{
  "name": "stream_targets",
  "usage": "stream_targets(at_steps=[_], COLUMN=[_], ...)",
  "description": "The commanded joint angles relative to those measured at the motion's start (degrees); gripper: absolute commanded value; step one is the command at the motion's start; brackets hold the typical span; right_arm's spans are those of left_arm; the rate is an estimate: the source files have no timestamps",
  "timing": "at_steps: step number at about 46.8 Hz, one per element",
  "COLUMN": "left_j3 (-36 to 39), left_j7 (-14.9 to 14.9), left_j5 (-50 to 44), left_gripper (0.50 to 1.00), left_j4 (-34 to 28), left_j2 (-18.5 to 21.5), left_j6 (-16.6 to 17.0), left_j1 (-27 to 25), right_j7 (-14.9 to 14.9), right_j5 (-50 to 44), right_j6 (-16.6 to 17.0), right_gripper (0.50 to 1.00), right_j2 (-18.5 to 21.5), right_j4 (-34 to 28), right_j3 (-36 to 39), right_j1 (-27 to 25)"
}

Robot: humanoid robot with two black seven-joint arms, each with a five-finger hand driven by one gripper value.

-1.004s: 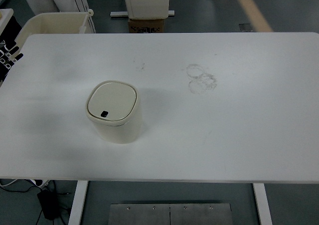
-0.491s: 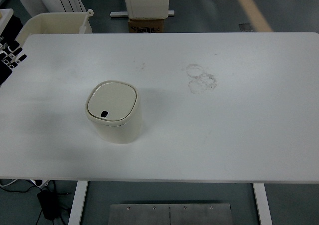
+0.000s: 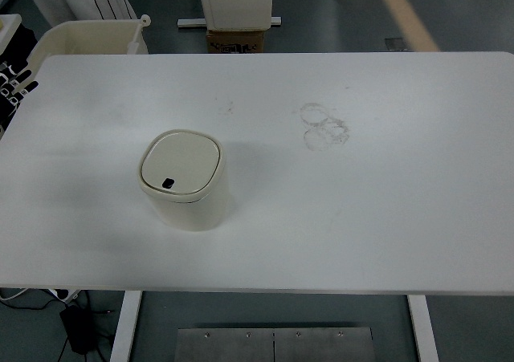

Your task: Open trash bin

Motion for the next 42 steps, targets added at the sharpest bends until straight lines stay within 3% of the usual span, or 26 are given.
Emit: stream_targets(at_steps=[1, 5, 13, 19, 28, 42], left_j3=[0.1, 0.1, 0.3, 3.3, 8.5, 20.4], left_j7=[3.1, 5.4, 7.0, 8.9, 9.0, 11.1], left_j5=[1.8, 3.9, 6.2, 7.7, 7.8, 8.0], left_gripper=[1.0, 1.0, 1.0, 1.0, 1.0, 1.0], left_j4=[-0.1, -0.2, -2.1, -10.4, -25.2, -31.5], left_j2=[0.2, 0.2, 0.9, 4.4, 10.9, 12.4], left_j6=[1.3, 2.0, 2.4, 5.6, 8.2, 7.5], left_j1=[-1.4, -3.2, -6.5, -8.0, -11.0, -22.9], right_j7=[0.0, 0.0, 0.0, 0.0, 0.0, 0.0], right_j5=[0.0, 0.0, 0.0, 0.0, 0.0, 0.0], right_j6=[0.0, 0.0, 0.0, 0.0, 0.0, 0.0], right_gripper=[0.993, 0.993, 0.991, 0.993, 0.991, 0.991], right_j2=[0.0, 0.0, 0.0, 0.0, 0.0, 0.0], right_j4=[0.1, 0.1, 0.0, 0.0, 0.0, 0.0], right_j3=[0.0, 0.0, 0.0, 0.0, 0.0, 0.0], right_j1=[0.0, 0.0, 0.0, 0.0, 0.1, 0.1])
